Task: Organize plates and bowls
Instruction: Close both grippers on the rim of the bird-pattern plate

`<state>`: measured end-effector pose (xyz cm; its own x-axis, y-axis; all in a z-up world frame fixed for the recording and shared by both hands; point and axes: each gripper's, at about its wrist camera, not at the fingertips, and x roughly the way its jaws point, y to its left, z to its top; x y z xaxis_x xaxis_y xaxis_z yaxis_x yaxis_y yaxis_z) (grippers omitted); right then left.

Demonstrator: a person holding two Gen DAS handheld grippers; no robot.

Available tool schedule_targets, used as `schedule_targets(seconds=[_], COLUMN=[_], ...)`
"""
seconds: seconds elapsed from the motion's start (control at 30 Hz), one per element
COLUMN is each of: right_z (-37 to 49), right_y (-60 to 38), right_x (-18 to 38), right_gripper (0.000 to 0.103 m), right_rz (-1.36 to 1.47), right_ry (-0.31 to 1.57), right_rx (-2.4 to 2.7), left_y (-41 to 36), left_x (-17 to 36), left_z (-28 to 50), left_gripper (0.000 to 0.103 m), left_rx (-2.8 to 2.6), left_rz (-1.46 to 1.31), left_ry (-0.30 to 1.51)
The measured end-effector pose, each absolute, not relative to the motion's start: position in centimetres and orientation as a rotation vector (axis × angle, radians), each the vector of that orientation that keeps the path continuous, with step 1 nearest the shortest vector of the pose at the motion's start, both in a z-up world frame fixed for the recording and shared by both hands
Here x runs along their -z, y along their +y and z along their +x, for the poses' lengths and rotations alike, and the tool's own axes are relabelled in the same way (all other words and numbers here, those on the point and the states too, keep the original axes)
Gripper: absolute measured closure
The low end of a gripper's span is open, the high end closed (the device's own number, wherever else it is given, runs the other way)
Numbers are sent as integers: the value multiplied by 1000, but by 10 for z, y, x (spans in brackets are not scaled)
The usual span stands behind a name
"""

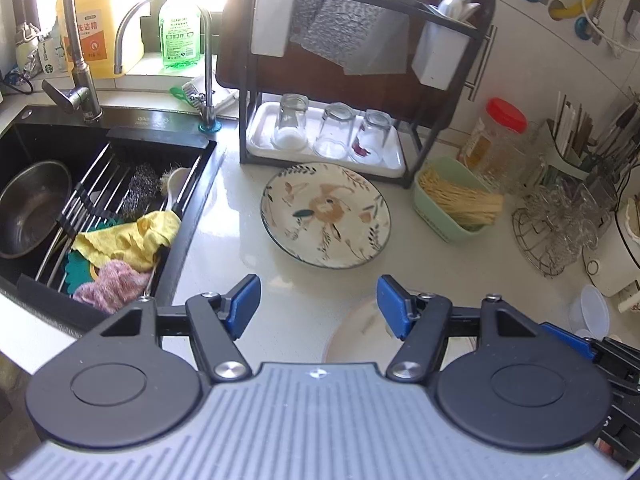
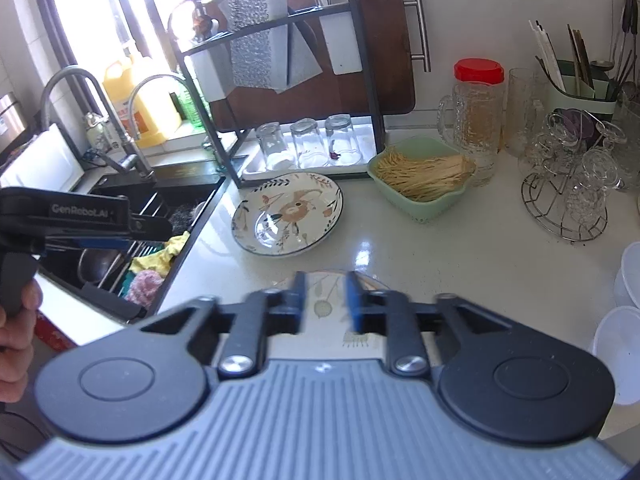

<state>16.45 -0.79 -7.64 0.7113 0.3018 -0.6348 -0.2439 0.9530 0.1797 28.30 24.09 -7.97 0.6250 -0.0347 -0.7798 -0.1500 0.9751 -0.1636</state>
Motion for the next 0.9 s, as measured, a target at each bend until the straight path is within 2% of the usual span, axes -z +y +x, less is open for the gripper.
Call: schedule_targets(seconds=[0.07, 0.13, 0.17, 0.27, 0.5, 0.9], right_z=[170, 177, 179, 188, 203, 240], right_y=[-6, -4, -3, 4, 15, 31], right_x=[77, 80, 81, 85, 92, 105], right_gripper=[56, 23, 19, 20, 20, 20], right_rz=[102, 124, 129, 111, 117, 156], right_ry=[720, 725, 722, 745, 781, 809], right_rx=[-307, -294, -276, -250, -225, -168], left_y=[246, 251, 253, 259, 272, 313], left_x=[81, 83, 84, 88, 99, 133], left_z=[290, 297, 300, 308, 330, 377], left_gripper=[33, 33, 33, 32, 20, 19], left_rx=[-63, -56, -51, -29, -5, 7], left_rz=[-218, -216, -217, -226, -232, -269], left_ry=[896, 900, 903, 917, 937, 966])
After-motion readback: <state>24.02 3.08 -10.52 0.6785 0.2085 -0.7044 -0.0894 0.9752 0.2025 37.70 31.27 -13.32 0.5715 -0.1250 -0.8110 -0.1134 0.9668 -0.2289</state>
